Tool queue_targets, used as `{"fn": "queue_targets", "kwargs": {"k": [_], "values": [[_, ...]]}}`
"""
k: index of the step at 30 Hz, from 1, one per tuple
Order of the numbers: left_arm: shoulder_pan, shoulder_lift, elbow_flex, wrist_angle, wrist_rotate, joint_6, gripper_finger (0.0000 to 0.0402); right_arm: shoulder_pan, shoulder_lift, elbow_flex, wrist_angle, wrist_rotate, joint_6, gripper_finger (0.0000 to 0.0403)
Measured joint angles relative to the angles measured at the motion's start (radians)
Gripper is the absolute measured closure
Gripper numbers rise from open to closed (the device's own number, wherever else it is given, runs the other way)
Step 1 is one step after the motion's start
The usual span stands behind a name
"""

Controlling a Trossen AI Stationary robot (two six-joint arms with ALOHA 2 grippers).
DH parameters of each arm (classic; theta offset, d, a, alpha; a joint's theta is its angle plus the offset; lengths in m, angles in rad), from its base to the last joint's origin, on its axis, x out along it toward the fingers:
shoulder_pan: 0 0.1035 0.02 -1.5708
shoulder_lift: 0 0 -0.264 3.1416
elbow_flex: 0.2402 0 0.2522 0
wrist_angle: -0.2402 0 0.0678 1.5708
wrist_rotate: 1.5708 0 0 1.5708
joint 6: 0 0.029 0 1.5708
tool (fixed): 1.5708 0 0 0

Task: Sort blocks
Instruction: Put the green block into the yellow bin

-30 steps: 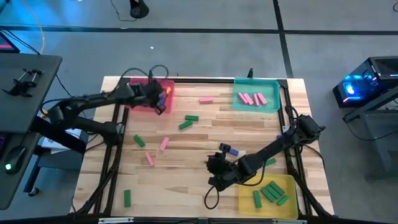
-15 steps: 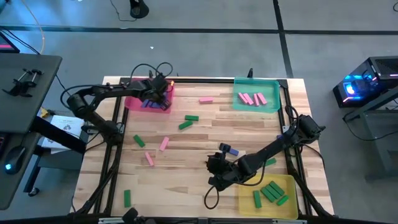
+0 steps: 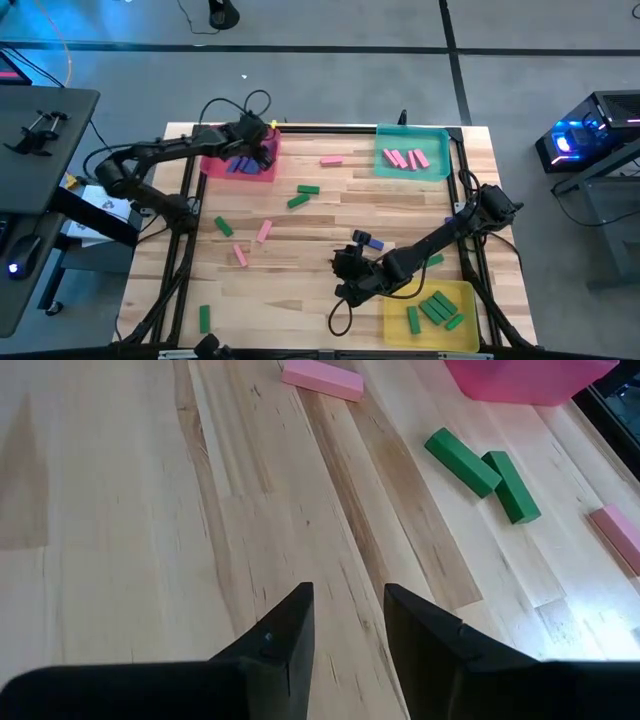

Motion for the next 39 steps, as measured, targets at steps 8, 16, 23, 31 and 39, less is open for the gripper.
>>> {"fn": "queue_targets", "kwargs": {"k": [8, 16, 23, 31, 39], "values": [[-0.092, -0.206, 0.000, -0.007, 0.056, 0.015, 0.0245, 0.000, 0.000, 0.000, -0.001, 0.000, -0.001, 0.0295], [-0.371, -0.361, 0.000, -0.007, 0.059, -0.016, 0.0245, 0.000, 0.000, 0.000, -0.001, 0.000, -0.002, 0.0295], [-0.741, -0.396, 0.000, 0.030, -0.059, -0.142, 0.0245, 0.000, 0.000, 0.000, 0.000, 0.000, -0.003, 0.0295], [-1.214, -0.315, 0.000, 0.131, -0.538, -0.202, 0.0245, 0.000, 0.000, -0.003, 0.008, 0.001, -0.003, 0.0295], [-1.444, -0.177, 0.000, 0.080, -0.890, -0.397, 0.0245, 0.000, 0.000, -0.003, 0.008, 0.001, -0.003, 0.0295]]}}
